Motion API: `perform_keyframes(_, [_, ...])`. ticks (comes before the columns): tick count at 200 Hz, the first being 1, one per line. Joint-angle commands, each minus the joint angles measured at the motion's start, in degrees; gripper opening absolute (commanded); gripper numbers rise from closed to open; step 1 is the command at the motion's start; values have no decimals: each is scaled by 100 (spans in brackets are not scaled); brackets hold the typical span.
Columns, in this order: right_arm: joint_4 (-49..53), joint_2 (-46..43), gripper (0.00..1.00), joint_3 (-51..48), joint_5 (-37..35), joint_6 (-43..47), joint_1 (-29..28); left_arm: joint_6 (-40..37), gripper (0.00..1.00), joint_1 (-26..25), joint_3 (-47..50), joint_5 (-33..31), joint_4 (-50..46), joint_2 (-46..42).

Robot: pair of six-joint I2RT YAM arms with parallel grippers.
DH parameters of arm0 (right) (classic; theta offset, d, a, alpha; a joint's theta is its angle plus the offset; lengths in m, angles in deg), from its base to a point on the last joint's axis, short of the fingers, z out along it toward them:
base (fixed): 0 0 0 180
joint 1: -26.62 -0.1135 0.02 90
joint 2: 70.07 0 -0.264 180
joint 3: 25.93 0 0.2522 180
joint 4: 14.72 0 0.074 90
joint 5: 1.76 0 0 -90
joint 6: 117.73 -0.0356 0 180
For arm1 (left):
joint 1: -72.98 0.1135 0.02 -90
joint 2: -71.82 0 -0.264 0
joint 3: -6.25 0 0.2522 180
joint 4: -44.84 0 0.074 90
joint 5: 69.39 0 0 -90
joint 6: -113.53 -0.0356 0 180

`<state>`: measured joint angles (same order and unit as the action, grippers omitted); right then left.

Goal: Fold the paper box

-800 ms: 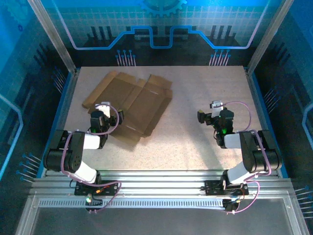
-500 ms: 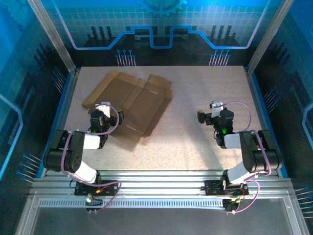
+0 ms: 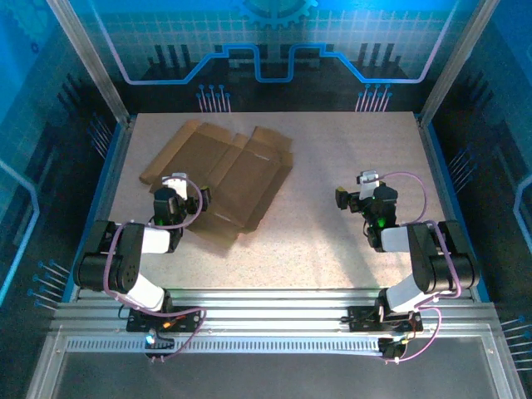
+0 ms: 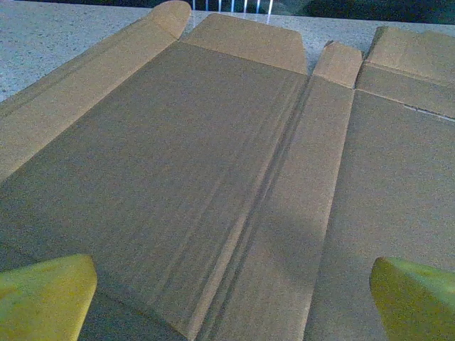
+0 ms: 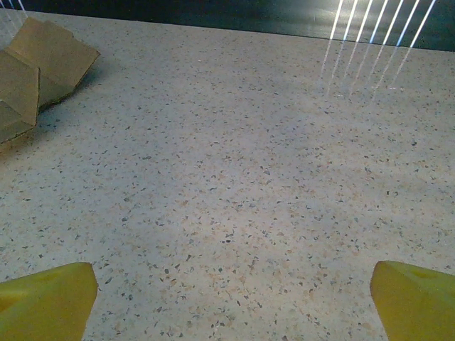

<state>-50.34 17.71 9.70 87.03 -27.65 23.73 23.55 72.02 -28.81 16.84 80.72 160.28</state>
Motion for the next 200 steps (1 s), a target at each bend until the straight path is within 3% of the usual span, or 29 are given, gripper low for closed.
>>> perform_keyframes(1, [-79, 45, 100, 124, 29, 58, -3, -35, 99, 69, -101, -12, 199, 16])
perform_keyframes(138, [-84, 46, 100, 118, 32, 51, 6, -29, 99, 66, -99, -10, 198, 14])
perform_keyframes(200, [-528, 19, 100, -117, -295, -88, 1, -92, 99, 62, -60, 131, 265, -3])
